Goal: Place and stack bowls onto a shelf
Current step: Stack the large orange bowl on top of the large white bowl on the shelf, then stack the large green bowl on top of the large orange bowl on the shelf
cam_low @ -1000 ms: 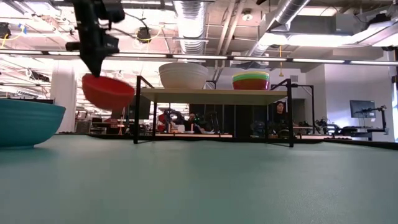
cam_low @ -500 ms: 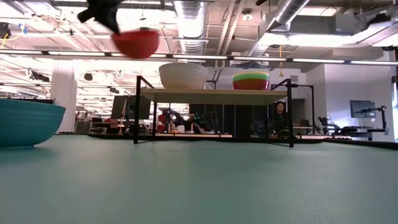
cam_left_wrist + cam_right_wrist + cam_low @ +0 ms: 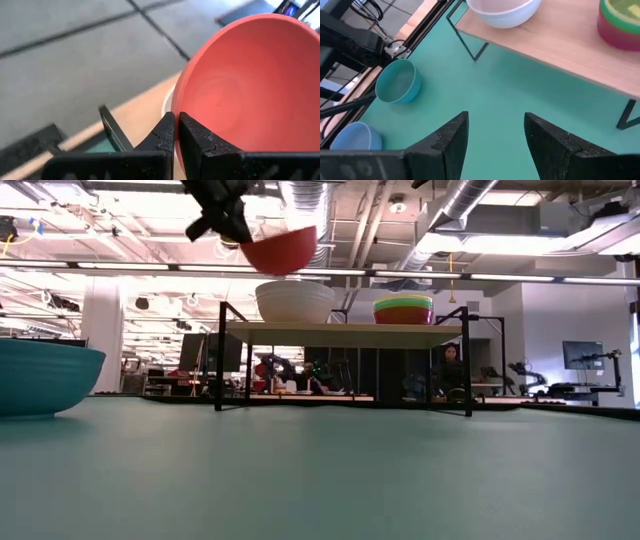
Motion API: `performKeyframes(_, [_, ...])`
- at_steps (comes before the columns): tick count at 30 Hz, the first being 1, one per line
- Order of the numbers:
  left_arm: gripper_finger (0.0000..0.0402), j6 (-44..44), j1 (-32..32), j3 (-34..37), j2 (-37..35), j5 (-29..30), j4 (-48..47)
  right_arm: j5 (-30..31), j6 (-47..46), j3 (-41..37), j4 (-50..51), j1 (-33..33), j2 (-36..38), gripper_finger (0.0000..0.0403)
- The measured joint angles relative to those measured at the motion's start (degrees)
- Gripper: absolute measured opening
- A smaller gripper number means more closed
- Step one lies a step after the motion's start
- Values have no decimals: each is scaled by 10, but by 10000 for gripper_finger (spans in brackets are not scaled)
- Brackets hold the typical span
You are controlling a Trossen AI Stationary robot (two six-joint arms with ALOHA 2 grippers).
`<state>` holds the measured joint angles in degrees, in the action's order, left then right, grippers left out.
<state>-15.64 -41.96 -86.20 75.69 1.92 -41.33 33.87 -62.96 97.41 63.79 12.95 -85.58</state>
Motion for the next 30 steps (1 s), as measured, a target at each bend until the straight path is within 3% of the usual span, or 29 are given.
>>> performKeyframes(6, [0,3,1,-61,73,-7,-69,-12,-13,0,1,8,0,217])
performKeyframes(12, [0,11,1,-132,143,-70,-119,-13,-21,0,1,17,0,217])
performKeyframes(17, [14,21,4,-153,183,-70,-144,-13,-26,0,1,18,0,217])
performKeyframes(24, [71,37,0,-153,169,-37,-146,-12,-28,0,2,24,0,217])
performKeyframes(30, [116,74,-2,-153,107,-15,-195,-10,-27,0,5,18,0,217])
